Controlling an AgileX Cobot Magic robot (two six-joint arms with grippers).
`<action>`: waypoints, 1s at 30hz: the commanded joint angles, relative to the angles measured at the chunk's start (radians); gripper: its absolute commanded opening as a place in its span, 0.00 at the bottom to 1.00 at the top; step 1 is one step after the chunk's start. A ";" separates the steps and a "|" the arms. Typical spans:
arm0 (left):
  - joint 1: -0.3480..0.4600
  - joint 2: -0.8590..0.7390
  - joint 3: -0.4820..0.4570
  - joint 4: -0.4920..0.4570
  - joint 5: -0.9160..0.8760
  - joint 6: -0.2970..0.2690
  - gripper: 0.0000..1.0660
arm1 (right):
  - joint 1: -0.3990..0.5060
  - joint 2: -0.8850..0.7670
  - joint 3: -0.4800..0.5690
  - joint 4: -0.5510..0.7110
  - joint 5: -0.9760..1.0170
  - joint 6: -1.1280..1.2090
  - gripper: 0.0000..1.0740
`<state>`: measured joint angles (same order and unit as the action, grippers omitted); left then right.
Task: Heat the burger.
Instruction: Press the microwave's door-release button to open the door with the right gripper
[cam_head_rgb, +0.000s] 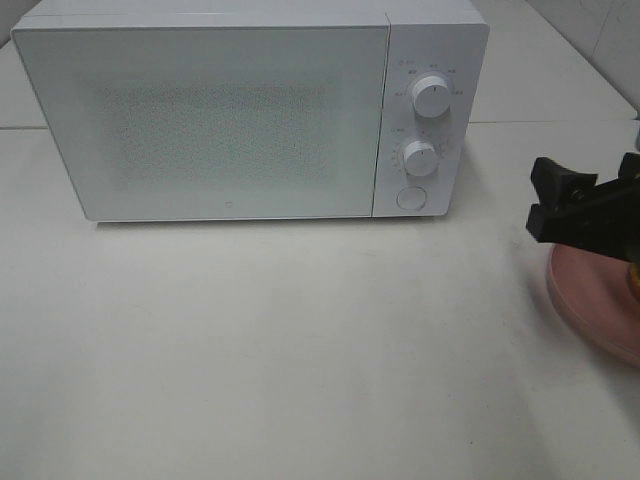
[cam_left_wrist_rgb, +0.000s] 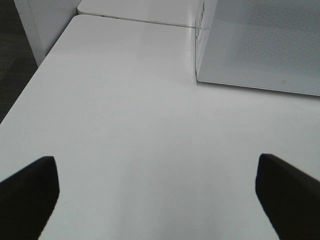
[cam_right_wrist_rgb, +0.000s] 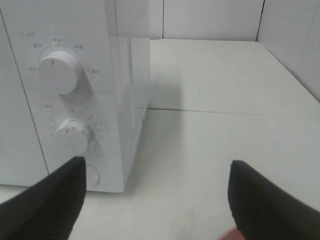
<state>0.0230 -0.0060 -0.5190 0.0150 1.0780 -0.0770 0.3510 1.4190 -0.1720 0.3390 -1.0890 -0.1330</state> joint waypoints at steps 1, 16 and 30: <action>-0.001 -0.022 0.002 -0.002 -0.010 -0.001 0.94 | 0.067 0.018 0.001 0.091 -0.051 -0.057 0.70; -0.001 -0.022 0.002 -0.002 -0.010 -0.001 0.94 | 0.419 0.176 -0.041 0.444 -0.196 -0.088 0.70; -0.001 -0.022 0.002 -0.002 -0.010 -0.001 0.94 | 0.467 0.249 -0.097 0.462 -0.196 0.025 0.70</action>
<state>0.0230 -0.0060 -0.5190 0.0150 1.0780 -0.0770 0.8170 1.6680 -0.2590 0.8000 -1.2060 -0.1740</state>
